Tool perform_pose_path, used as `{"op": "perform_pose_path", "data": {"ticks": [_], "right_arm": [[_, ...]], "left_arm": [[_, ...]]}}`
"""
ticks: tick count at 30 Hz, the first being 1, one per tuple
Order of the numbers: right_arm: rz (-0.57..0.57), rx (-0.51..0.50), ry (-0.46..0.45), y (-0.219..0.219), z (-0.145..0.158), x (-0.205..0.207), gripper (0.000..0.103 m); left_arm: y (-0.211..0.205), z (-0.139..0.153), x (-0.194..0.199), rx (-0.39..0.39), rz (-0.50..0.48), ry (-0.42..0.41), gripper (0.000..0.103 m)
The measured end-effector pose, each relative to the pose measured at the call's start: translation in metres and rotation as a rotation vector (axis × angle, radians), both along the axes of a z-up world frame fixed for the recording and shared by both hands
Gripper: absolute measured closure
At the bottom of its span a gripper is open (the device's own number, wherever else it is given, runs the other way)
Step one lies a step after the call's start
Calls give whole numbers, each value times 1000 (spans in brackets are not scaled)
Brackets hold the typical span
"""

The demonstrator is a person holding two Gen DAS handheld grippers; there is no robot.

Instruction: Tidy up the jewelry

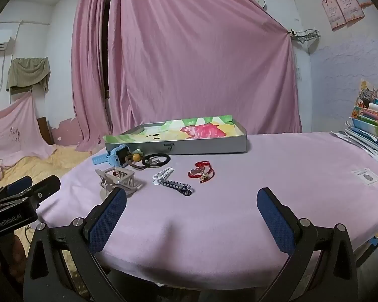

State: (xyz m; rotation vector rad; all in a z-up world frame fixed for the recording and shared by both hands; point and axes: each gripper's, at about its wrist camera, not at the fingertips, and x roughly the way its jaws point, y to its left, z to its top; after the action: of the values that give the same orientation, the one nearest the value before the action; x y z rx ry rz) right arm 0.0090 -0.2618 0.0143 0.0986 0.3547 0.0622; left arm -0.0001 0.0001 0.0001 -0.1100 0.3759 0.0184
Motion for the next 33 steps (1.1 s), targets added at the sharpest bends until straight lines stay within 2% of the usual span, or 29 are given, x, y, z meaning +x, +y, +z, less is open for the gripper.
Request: {"op": "perform_pose_path", "data": {"ticks": [13, 14, 33], "right_arm": [[-5, 7, 8, -2, 1, 0, 1], [-5, 6, 8, -2, -6, 2, 1], [-2, 5, 14, 1, -7, 6, 1]], "left_arm": [[5, -7, 1, -6, -4, 5, 0], [5, -8, 1, -6, -4, 4, 0], [1, -3, 3, -6, -5, 10, 0]]}}
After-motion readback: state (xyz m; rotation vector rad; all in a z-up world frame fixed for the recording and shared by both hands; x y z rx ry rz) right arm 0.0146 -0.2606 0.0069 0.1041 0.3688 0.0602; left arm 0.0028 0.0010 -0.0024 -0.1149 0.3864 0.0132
